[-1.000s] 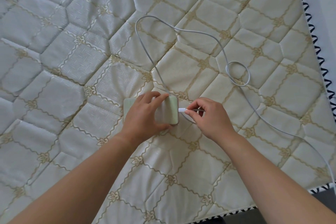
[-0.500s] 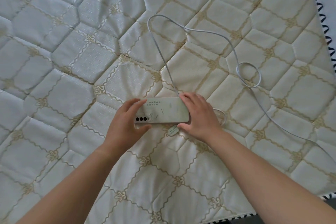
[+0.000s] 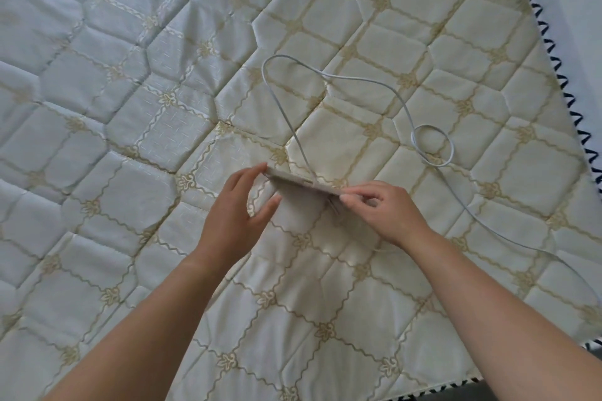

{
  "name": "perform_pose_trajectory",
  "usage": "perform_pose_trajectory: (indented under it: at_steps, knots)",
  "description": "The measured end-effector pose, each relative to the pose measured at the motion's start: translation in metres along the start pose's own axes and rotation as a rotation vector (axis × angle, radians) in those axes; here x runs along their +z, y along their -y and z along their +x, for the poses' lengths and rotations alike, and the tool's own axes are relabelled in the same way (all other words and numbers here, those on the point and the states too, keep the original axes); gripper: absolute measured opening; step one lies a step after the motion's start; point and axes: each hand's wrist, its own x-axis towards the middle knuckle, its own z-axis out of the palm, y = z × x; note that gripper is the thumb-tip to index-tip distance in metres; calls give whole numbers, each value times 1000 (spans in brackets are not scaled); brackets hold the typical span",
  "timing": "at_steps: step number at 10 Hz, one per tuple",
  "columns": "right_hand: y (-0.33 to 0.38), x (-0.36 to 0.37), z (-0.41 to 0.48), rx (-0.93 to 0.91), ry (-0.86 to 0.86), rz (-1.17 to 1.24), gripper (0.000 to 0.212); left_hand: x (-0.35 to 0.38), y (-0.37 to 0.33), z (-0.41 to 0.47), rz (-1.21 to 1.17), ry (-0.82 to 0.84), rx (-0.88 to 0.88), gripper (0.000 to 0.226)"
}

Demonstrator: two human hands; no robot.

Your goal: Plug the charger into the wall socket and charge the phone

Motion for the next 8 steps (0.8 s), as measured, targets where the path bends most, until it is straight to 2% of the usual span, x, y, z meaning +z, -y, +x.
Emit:
perform_pose_trajectory:
  at_steps: [1,2,3,4,6,7,8]
  knots:
    - [-5,-5,10,107,-77,71,19,4,0,6,45,35,-52,67]
    - [-17,-7,16,177,-160,75,20,15,2,11,142,118,-73,66]
    - [-25,-6,14,182,-161,87,20,26,2,13,250,206,-63,68]
    - [-30,-3,12,109,-224,10,21,34,0,14,358,233,-33,68]
    - [-27,-2,10,73,-222,-126,39,28,-5,17,421,293,-57,70]
    - [-15,-13,4,64,-243,-127,41,15,-17,13,393,298,-51,70]
    - [8,-36,-6,10,-331,-57,38,-4,-30,7,362,226,-10,68]
